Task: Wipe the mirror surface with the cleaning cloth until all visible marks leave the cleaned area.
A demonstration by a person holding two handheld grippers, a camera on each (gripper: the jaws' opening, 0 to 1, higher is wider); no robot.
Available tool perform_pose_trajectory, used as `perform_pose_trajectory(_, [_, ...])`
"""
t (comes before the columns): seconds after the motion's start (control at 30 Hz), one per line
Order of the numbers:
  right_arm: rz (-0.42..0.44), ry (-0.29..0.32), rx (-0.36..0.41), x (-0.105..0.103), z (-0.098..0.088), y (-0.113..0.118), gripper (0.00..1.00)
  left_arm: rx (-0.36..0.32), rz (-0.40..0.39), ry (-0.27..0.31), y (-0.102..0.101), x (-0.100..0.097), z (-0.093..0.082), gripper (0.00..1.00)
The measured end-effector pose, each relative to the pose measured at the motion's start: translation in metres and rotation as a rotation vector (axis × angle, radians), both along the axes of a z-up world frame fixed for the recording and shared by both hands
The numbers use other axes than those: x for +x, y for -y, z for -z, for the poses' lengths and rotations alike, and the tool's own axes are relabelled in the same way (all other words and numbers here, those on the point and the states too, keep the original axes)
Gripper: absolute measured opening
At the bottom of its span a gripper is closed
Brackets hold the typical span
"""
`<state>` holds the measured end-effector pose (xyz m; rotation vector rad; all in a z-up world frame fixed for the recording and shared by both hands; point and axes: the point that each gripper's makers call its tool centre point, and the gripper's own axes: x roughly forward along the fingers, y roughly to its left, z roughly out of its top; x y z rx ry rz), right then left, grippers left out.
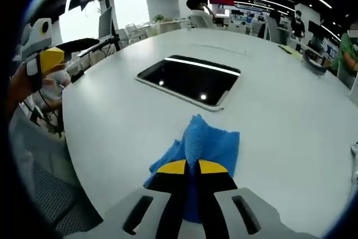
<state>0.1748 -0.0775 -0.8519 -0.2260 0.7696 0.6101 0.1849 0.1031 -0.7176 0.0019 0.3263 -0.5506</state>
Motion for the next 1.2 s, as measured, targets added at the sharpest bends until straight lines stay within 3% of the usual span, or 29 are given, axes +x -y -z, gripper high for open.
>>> perform_pose_trajectory(0.17, [-0.043,0.016,-0.038,-0.001,0.000,-0.003,0.08,0.000,0.004,-0.001,0.002,0.000,0.000,0.91])
perform_pose_trajectory(0.4, [-0.053,0.064,-0.115,0.004,-0.002,0.004,0.24,0.002,-0.001,-0.004,0.001,-0.001,0.002,0.91])
perform_pose_trajectory(0.67, [-0.019,0.043,-0.059,0.005,-0.001,0.006,0.25,0.005,-0.003,-0.011,0.000,-0.002,0.006,0.91])
perform_pose_trajectory(0.77, [0.004,0.022,-0.013,0.005,-0.001,0.004,0.35,0.008,-0.006,-0.014,-0.002,-0.002,0.008,0.92])
perform_pose_trajectory(0.97, [-0.007,-0.004,-0.013,0.002,-0.002,-0.001,0.44,0.012,-0.023,-0.015,-0.010,-0.002,0.008,0.92])
perform_pose_trajectory(1.03, [0.003,-0.002,0.006,0.002,-0.010,-0.004,0.50,0.015,-0.027,-0.014,-0.012,-0.003,0.008,0.92])
perform_pose_trajectory(1.2, [0.031,0.081,0.093,0.006,-0.043,-0.007,0.50,0.028,-0.053,-0.018,-0.022,-0.002,0.013,0.92])
